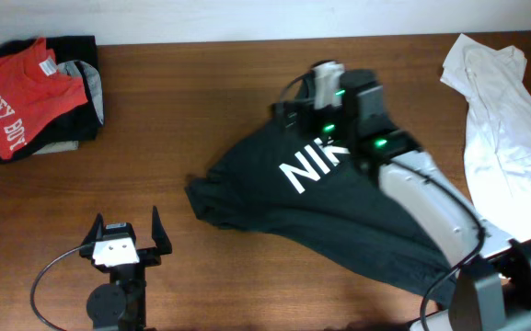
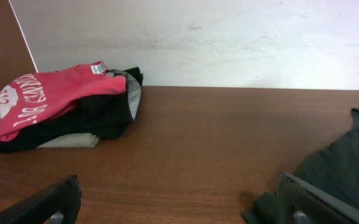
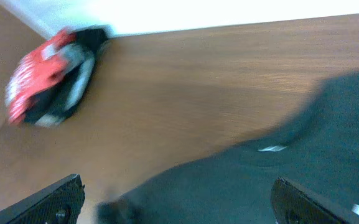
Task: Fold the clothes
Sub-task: 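Drag the dark green shirt with the right gripper toward table center, then reach the left gripper to the shirt's left sleeve and grasp it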
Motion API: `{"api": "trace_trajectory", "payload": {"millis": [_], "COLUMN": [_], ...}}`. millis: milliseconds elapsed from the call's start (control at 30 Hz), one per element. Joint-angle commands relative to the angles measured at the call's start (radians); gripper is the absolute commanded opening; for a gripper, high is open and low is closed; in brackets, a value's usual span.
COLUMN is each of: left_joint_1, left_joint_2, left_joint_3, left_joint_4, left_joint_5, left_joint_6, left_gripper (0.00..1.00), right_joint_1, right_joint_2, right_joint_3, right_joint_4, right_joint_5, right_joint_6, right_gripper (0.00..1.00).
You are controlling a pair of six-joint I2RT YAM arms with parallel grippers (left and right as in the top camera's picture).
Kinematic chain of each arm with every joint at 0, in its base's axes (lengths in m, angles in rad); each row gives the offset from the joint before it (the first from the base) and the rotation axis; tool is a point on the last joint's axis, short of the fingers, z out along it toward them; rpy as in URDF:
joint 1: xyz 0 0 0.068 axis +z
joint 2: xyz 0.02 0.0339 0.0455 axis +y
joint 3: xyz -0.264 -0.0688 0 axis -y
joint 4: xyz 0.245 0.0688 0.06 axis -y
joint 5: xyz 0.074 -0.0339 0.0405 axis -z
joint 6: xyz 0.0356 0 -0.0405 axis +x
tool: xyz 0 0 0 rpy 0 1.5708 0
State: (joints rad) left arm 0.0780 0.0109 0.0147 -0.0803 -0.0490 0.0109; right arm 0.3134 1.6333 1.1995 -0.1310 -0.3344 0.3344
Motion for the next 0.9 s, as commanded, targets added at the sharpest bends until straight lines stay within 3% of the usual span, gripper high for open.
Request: {"api": "trace_trajectory", "payload": {"millis": [0, 67, 167, 500, 600, 700, 867], "left_joint_1": [0.003, 0.003, 0.003, 0.003, 0.003, 0.003, 0.003], "left_joint_2": [-0.005, -0.005, -0.005, -0.005, -0.005, -0.005, 0.015], "left_joint_3": [-0.005, -0.005, -0.005, -0.005, -0.005, -0.005, 0.030], "left_joint_4": [0.000, 0.000, 0.000, 0.000, 0.062, 0.212, 0.262], "left_joint_5": [0.008, 0.008, 0.008, 0.014, 0.381, 0.599, 0.610], "left_joint_6": [0.016, 0.016, 0.016, 0.014, -0.030, -0.031, -0.068], "left_gripper": [0.99, 0.99, 0.99, 0.99, 0.99, 0.99, 0.99], "right_joint_1": [-0.183, -0.335, -0.409, -0.411, -0.411, -0.411, -0.411], "right_joint_2": [-0.011, -0.010, -0.010, -0.010, -0.010, -0.010, -0.010], "right_joint_3": [0.009, 0.009, 0.008, 0.008, 0.008, 0.008, 0.008], "right_joint_4": [-0.127, -0.287, -0.304, -0.304, -0.304, -0.304, -0.304], "right_joint_5": [0.017, 0.017, 0.017, 0.017, 0.017, 0.017, 0.017], "right_joint_6": [0.015, 0.015, 0.015, 0.015, 0.015, 0.015, 0.015], "right_gripper": [0.99, 0.99, 0.99, 0.99, 0.98, 0.99, 0.99]}}
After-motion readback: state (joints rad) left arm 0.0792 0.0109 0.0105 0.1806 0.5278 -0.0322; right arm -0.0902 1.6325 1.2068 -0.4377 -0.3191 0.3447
